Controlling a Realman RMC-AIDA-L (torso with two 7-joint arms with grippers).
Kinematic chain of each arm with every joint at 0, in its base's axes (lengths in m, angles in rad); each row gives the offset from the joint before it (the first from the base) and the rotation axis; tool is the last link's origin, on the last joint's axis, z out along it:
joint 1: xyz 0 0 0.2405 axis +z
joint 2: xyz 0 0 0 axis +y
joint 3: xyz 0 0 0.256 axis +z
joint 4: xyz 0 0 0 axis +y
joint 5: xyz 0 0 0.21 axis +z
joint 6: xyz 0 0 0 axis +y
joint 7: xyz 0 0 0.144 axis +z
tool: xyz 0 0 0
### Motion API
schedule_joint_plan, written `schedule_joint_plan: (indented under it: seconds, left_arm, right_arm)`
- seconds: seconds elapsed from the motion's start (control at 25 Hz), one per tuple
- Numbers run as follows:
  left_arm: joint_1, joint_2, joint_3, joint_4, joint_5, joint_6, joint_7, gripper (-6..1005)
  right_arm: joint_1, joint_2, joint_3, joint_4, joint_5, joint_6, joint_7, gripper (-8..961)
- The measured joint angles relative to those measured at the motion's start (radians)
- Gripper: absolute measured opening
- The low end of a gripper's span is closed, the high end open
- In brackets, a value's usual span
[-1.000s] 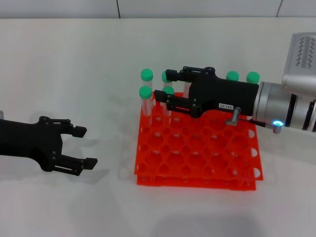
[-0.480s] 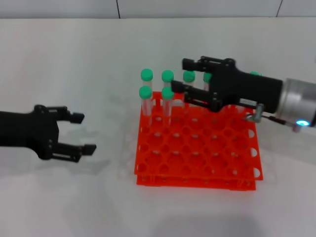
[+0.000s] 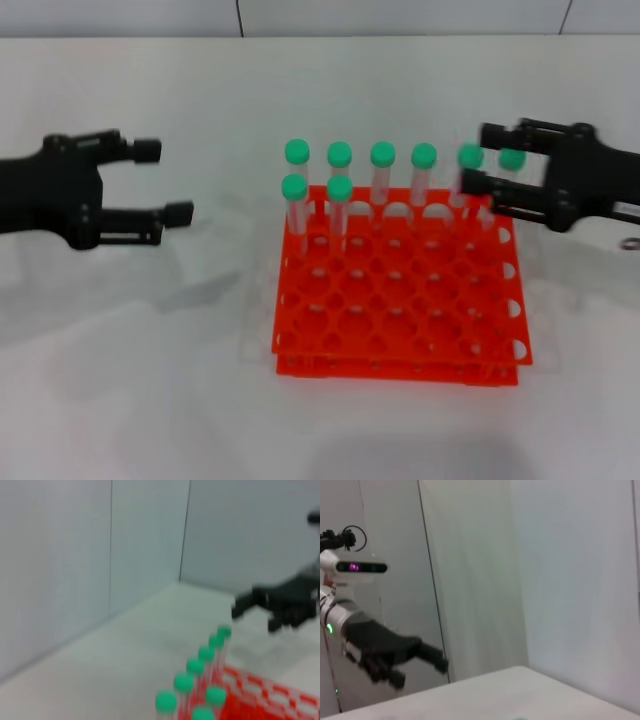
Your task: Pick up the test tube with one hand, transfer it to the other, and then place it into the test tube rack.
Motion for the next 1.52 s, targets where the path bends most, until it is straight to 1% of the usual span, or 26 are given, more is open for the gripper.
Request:
schedule_joint_plan:
  seconds: [0.16,0.28,0.36,0.48,0.56,0.72,0.88,1.12,1.32,1.52]
  left_arm:
    - [-0.001,0.000,0.002,0.001,-0.073,0.003,-0.025,883]
    - [-0.005,-0.003,0.004,0.000,-0.091,0.004,-0.047,883]
    - [-0.008,-0.010,0.005,-0.002,-0.094,0.004,-0.056,883]
    - [-0.010,-0.013,0.006,-0.002,-0.095,0.003,-0.066,883]
    - [-0.011,-0.013,0.007,-0.002,-0.095,0.002,-0.072,883]
    - [-0.011,-0.015,0.008,-0.004,-0.101,-0.002,-0.075,883]
    - [-0.011,-0.015,0.009,-0.004,-0.111,-0.003,-0.078,883]
    - [-0.015,-0.015,0.009,-0.004,-0.113,0.001,-0.082,883]
    - [-0.020,-0.013,0.009,-0.004,-0.109,0.002,-0.084,883]
    - [-0.020,-0.013,0.009,-0.004,-0.101,0.002,-0.093,883]
  right_arm:
    - [-0.003,-0.009,0.098,0.000,-0.086,-0.060,0.036,617]
    - [-0.003,-0.014,0.149,-0.001,-0.129,-0.090,0.045,646]
    - [-0.003,-0.021,0.164,-0.002,-0.145,-0.107,0.046,665]
    - [0.001,-0.034,0.167,-0.002,-0.151,-0.115,0.048,694]
    - [0.003,-0.037,0.169,-0.006,-0.152,-0.112,0.053,713]
    - [0.000,-0.038,0.186,-0.024,-0.166,-0.105,0.062,751]
    - [-0.003,-0.035,0.205,-0.033,-0.178,-0.105,0.063,789]
    - [-0.006,-0.038,0.207,-0.038,-0.201,-0.112,0.082,868]
    - [-0.006,-0.038,0.210,-0.052,-0.263,-0.115,0.123,866]
    - [-0.006,-0.037,0.210,-0.053,-0.269,-0.126,0.129,864]
